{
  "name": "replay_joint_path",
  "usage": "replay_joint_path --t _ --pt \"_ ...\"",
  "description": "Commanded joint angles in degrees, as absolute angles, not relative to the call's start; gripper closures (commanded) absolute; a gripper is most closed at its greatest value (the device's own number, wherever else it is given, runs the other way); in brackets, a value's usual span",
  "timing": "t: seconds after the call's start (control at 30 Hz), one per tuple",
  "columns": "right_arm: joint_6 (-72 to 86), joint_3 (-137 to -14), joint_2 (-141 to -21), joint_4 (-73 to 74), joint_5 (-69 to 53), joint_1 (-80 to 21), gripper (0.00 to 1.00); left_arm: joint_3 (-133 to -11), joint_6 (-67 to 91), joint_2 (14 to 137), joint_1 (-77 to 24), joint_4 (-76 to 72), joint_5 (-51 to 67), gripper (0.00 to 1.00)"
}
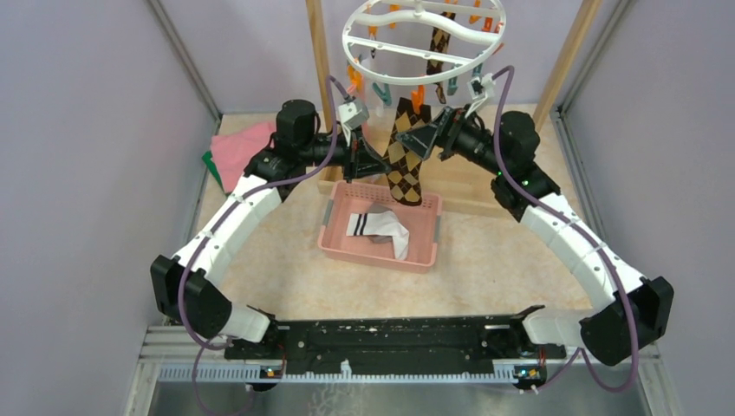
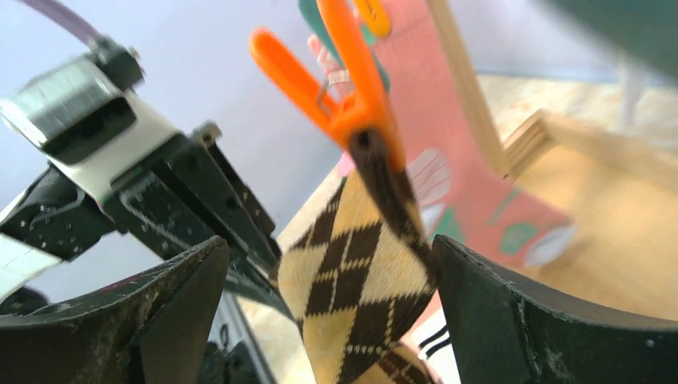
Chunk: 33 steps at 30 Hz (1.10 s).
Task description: Remove the socks clipped to the hanger
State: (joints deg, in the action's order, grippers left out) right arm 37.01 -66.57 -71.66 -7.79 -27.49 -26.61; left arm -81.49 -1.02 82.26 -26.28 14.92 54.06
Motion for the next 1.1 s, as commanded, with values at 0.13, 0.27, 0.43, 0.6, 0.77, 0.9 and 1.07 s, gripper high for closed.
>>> replay_joint_path --t 0.13,0.27,0.43,0.6,0.77,0.9,1.07 --pt "28.20 -78.07 -74.42 -3.55 -19.89 -27.56 0.05 -79.03 -2.05 78.97 -27.18 14.10 54.38 1.00" --pt "28.41 -80.30 -75.87 -5.45 -18.82 -27.59 0.08 -78.95 -2.10 78.43 -27.45 14.83 53.54 1.00" --pt "30.08 -81.92 -77.87 -8.50 -17.75 -27.57 0.15 -79.14 -2.01 78.37 -27.53 15.21 53.36 1.00" --pt "30.66 -83.19 -79.13 -9.93 -17.30 -27.52 0.22 -79.21 -2.00 77.83 -27.95 15.72 53.05 1.00" --pt "31.46 -83.79 -79.57 -11.80 -16.68 -27.53 0.34 -78.99 -2.02 78.18 -28.12 16.92 52.21 1.00" --pt "32.70 -82.01 -78.67 -15.23 -15.65 -27.60 0.55 -78.29 -1.62 78.20 -28.09 16.57 51.33 1.00" --pt "32.31 -82.44 -78.37 -13.94 -16.09 -27.57 0.82 -77.99 -2.31 78.27 -28.18 17.07 48.21 1.00"
